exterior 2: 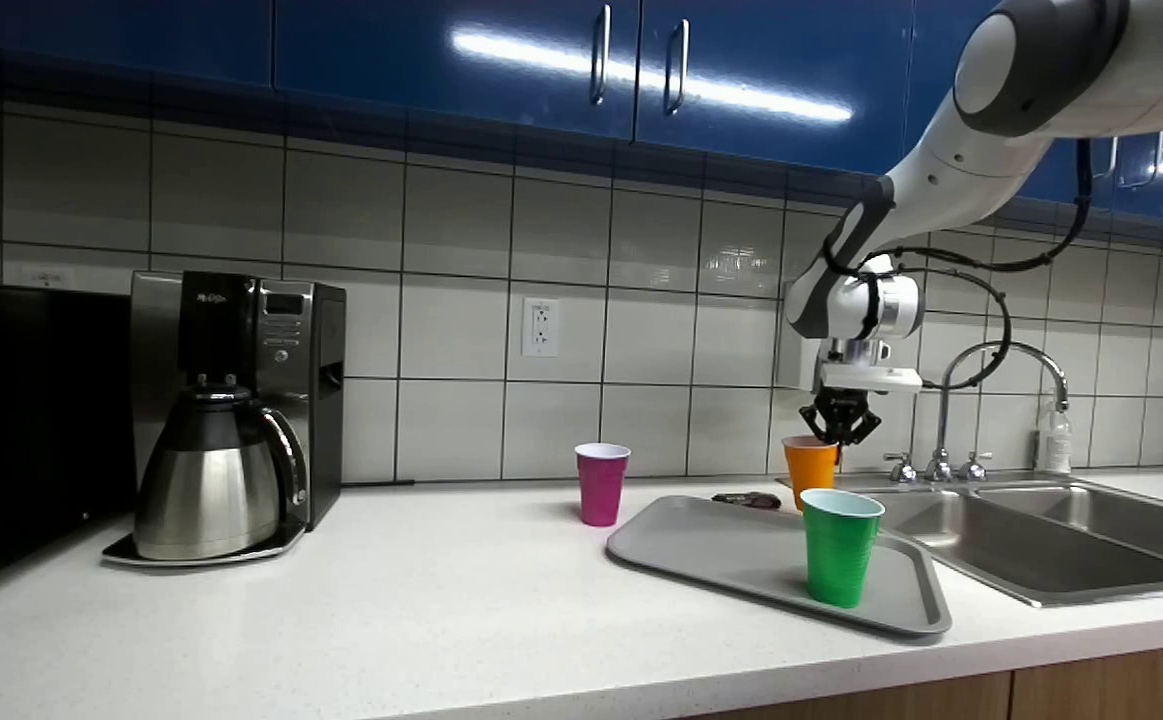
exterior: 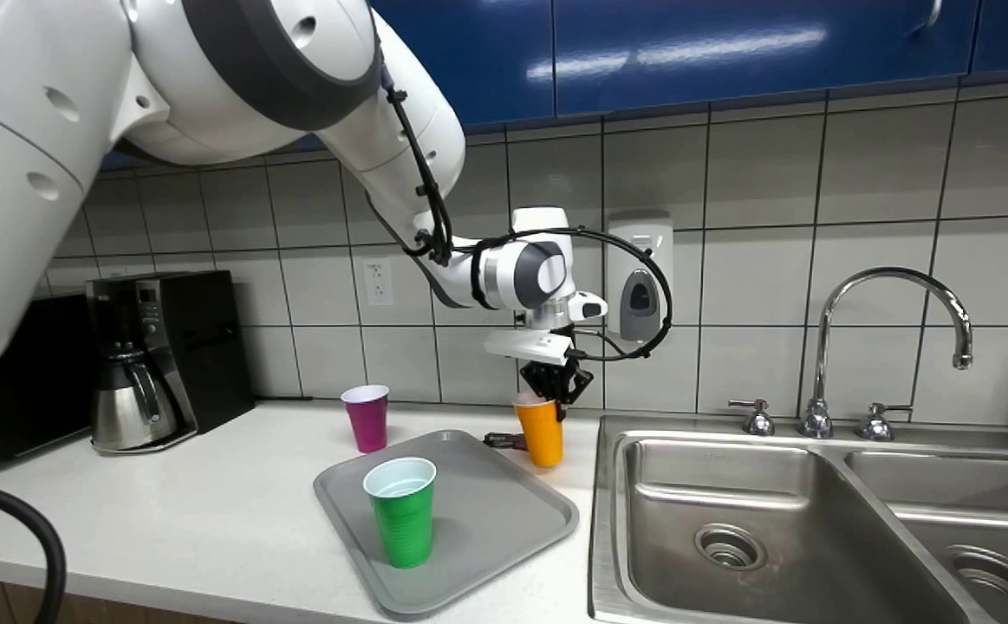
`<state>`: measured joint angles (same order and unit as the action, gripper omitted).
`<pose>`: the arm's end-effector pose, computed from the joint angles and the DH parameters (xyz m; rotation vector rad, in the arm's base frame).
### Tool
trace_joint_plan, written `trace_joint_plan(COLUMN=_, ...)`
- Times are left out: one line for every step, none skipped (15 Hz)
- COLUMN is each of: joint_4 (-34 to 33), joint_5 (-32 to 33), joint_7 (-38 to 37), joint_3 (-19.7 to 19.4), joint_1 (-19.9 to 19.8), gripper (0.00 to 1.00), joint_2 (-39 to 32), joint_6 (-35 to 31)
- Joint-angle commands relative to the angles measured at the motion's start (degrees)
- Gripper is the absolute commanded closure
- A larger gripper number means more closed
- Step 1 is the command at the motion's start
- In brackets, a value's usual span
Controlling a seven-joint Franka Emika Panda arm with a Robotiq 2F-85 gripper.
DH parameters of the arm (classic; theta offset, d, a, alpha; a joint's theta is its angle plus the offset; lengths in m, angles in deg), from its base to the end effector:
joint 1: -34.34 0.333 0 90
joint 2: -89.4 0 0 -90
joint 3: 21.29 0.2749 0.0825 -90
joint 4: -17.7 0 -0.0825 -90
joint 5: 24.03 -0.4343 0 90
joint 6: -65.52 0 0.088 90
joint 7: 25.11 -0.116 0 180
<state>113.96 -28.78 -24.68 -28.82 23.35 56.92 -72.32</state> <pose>0.6787 -0.2197 0.2156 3.0502 -0.5338 0.2499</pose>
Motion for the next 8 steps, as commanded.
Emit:
trace_joint_plan(joint_4=5.6, joint_5=-2.3, joint_7=3.1, joint_3=2.1, joint_1=-1.6, gripper=0.99, joint_2=6.3, joint_6=-1.0)
trace_joint_plan(joint_4=6.6, joint_5=-2.8, joint_7=3.6, joint_3=2.2, joint_1=-1.6, gripper=0.99, joint_2=7.5, joint_6=-1.0)
trace_joint_plan(joint_4=7.7, joint_5=-3.2, joint_7=4.1, joint_3=2.3, joint_1=-1.5, gripper=0.99, joint_2=8.4, joint_6=-1.0)
trace_joint_plan(joint_4=8.8, joint_5=-3.5, joint_7=4.5, joint_3=2.4, joint_1=-1.4, gripper=0.99, joint_2=9.5, joint_6=-1.0)
trace_joint_plan(joint_4=9.9, joint_5=-3.8, joint_7=4.8, joint_3=2.5, joint_1=-1.3, gripper=0.99, joint_2=10.4, joint_6=-1.1)
trace_joint_plan(joint_4=11.2, joint_5=-4.1, joint_7=5.3, joint_3=2.7, joint_1=-1.2, gripper=0.99, joint_2=11.3, joint_6=-1.3)
trace_joint_plan(joint_4=12.4, joint_5=-4.3, joint_7=5.7, joint_3=2.8, joint_1=-1.0, gripper=0.99, joint_2=12.2, joint_6=-1.3)
trace_joint_plan(joint_4=13.5, joint_5=-4.4, joint_7=6.1, joint_3=3.0, joint_1=-0.8, gripper=0.99, joint_2=13.0, joint_6=-1.3)
